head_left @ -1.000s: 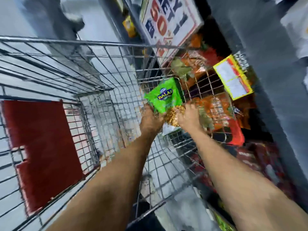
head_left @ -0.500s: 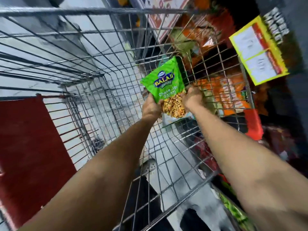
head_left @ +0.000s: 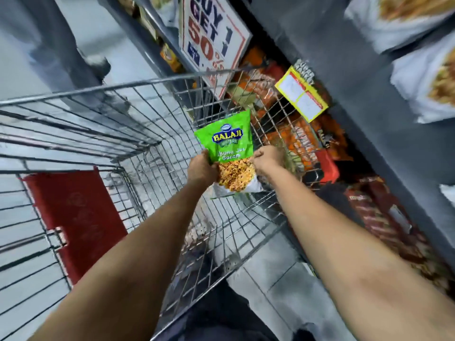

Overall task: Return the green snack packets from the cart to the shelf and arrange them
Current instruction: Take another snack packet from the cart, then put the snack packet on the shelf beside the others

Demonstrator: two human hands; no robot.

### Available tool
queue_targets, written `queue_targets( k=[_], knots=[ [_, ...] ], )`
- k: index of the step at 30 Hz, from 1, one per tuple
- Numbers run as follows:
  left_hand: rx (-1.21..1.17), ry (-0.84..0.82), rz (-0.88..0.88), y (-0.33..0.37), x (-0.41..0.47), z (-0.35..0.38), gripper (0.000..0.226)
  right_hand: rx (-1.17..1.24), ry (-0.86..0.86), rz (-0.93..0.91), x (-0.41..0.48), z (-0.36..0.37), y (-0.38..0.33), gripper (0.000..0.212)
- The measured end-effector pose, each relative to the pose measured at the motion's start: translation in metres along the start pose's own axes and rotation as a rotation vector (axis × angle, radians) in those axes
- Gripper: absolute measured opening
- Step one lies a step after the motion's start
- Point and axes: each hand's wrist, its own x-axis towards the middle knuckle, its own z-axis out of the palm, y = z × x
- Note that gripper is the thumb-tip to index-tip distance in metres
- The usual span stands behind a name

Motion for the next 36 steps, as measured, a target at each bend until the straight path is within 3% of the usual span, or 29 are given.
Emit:
queue_targets(
  k=[1, 4, 8, 11, 13, 16, 27, 36],
  knots=[
    [0.029, 0.015, 0.047, 0.007, -0.009, -0.012, 0.031, 0.05, 0.017, -0.017, -0.015, -0.009, -0.002, 0.005],
    [0.086, 0.046, 0.135, 0.021, -0.031, -0.04, 0.026, 0.145, 0.047, -0.039, -0.046, -0.017, -0.004, 0.018],
    [0.145, 0.125, 0.308, 0.049, -0.065, -0.077, 0.021, 0.303, 0.107, -0.084, -0.093, -0.043, -0.013, 0.006],
    [0.178, 0.149, 0.4, 0.074, -0.078, -0.093, 0.022, 0.366, 0.211, -0.124, -0.117, -0.065, -0.016, 0.013],
    [0.183, 0.152, 0.464, 0.092, -0.09, -0.098, 0.024, 0.41, 0.283, -0.17, -0.132, -0.082, -0.012, 0.002],
    [0.164, 0.203, 0.605, 0.121, -0.111, -0.097, 0.022, 0.52, 0.388, -0.18, -0.149, -0.107, 0.0, 0.001],
    [0.174, 0.135, 1.087, 0.238, -0.22, -0.018, 0.019, 0.809, 0.761, -0.144, -0.21, -0.21, 0.122, 0.008],
    [0.049, -0.084, 1.239, 0.306, -0.331, 0.111, 0.016, 0.837, 1.049, -0.004, -0.268, -0.288, 0.27, 0.004]
  ],
)
